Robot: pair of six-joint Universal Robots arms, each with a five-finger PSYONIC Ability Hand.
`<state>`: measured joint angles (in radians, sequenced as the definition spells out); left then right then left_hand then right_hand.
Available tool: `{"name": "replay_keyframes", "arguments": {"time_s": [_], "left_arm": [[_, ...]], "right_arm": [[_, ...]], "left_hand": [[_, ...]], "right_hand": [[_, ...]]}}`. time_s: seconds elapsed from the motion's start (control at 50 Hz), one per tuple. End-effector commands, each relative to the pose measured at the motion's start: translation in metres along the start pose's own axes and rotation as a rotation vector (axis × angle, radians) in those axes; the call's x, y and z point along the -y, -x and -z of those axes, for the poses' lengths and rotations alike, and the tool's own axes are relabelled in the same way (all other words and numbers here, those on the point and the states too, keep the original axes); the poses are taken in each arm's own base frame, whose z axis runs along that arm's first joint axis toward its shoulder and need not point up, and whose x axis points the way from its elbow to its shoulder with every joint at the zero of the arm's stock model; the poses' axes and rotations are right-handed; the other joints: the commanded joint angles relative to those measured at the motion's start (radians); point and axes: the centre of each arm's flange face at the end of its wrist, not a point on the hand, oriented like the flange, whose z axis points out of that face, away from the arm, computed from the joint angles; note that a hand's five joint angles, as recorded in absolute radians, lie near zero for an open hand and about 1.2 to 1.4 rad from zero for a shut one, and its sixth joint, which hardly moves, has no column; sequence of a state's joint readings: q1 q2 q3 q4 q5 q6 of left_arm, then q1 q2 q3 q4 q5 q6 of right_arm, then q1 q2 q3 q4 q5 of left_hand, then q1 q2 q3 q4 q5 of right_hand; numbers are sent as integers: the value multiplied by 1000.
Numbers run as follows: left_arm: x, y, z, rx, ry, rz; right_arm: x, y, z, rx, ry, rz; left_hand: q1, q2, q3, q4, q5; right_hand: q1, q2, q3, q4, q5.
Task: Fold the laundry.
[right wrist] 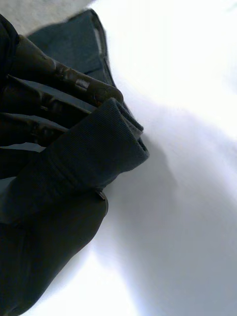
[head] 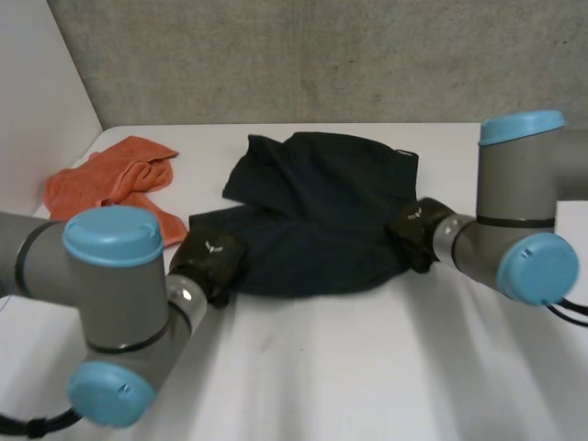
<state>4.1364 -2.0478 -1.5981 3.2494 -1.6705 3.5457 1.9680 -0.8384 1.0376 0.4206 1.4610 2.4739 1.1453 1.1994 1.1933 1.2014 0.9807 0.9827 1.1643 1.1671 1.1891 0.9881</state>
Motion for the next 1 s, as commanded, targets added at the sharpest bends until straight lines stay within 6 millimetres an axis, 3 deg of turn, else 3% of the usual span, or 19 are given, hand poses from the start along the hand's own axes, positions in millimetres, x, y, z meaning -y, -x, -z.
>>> {"name": "replay_keyframes", "arguments": {"time_s": [0.02,0.12,0.18,0.26,0.28,0.38,0.4,0.44,0.54,0.6,0.74,0.82,1.0], "left_arm": [[-4,3,49,-32,92,-53],[-23,-6,106,-176,293,-209],[-24,-17,138,-276,342,-296],[-13,-24,142,-288,264,-308],[-10,-24,140,-278,239,-305],[5,-24,108,-201,104,-280],[8,-24,103,-191,88,-276],[13,-22,92,-170,56,-265],[30,13,54,-23,-34,-198],[29,21,29,-13,-73,-175],[27,17,-12,-112,-132,-142],[9,20,-39,-147,-85,-110],[2,21,-72,-141,-80,-101]], "right_arm": [[-10,11,69,26,57,48],[-33,34,109,132,166,183],[-43,36,133,168,215,242],[-50,23,138,142,226,229],[-50,20,135,130,212,215],[-48,17,125,88,144,156],[-48,16,124,83,133,144],[-48,17,120,73,113,109],[-53,22,116,69,95,84],[-56,25,114,61,84,88],[-60,27,110,51,75,86],[-62,28,109,44,71,84],[-64,29,106,25,54,86]], "left_hand": [[251,197,203,195,241],[251,197,203,195,241],[251,197,203,195,241],[251,197,203,195,241],[251,197,203,195,241],[-777,-831,-825,-833,-787],[-797,-851,-845,-853,-807],[-803,-857,-851,-859,-813],[-809,-863,-857,-865,-819],[-770,-825,-818,-827,-780],[-659,-713,-707,-715,-669],[-635,-689,-683,-691,-645],[-483,-537,-531,-539,-493]], "right_hand": [[414,232,229,207,234],[414,232,229,207,234],[414,232,229,207,234],[414,232,229,207,234],[414,232,229,207,234],[414,232,229,207,234],[414,232,229,207,234],[414,232,229,207,234],[414,232,229,207,234],[414,232,229,207,234],[414,232,229,207,234],[414,232,229,207,234],[414,232,229,207,234]]}}
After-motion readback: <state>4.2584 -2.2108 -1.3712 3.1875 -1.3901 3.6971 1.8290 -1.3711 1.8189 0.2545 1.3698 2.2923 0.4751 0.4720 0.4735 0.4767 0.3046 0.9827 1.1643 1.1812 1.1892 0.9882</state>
